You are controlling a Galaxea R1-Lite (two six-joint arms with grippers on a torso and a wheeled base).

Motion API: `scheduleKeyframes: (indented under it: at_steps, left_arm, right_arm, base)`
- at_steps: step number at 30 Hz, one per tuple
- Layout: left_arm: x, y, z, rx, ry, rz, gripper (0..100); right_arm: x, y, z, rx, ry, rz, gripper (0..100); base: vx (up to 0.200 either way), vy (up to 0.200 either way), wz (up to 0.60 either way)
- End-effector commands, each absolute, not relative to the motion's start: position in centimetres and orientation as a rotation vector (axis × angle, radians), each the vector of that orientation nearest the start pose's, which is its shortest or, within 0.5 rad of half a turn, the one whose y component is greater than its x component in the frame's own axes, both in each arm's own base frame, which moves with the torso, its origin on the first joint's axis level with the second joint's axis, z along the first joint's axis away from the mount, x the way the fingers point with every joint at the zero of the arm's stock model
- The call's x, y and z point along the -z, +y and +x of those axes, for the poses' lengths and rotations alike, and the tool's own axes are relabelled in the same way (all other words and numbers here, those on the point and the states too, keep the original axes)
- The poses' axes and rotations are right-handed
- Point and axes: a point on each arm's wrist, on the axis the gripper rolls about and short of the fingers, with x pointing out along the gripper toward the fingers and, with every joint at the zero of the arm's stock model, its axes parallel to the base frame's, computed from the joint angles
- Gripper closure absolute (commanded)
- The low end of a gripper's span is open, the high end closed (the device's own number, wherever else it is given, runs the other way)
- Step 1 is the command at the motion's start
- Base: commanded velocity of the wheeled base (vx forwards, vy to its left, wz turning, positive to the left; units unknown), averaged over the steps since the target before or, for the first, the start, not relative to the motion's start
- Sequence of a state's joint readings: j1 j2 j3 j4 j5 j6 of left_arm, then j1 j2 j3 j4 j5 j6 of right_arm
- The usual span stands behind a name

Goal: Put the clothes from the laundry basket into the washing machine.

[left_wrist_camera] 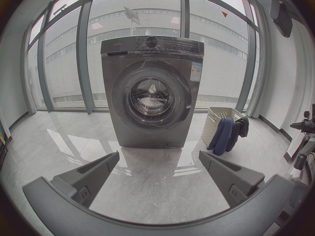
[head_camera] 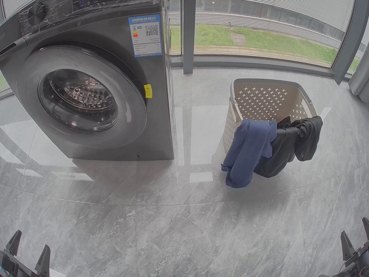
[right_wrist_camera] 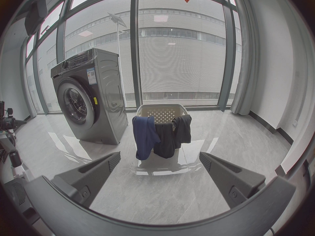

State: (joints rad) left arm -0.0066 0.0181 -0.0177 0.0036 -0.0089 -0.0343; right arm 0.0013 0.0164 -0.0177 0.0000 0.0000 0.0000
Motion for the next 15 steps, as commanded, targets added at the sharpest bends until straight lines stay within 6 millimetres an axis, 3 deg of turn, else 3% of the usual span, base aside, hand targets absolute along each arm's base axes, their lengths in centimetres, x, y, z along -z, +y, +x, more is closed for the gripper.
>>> scheduleKeyframes:
  at_steps: [1,15]
  left_arm:
    - [-7.52,-0.01,-2.28,0.015,0.003,-0.035,0]
    - [-7.52,-0.01,-2.28,0.015,0.003,-0.035,0]
  right_arm:
    - [-7.55,-0.01,-2.28,-0.003,0.0,0.0,0]
    - [-7.55,-0.01,-2.28,-0.003,0.0,0.0,0]
  base:
    - [0.0,-0.2,0.0]
    - [0.0,-0.2,0.0]
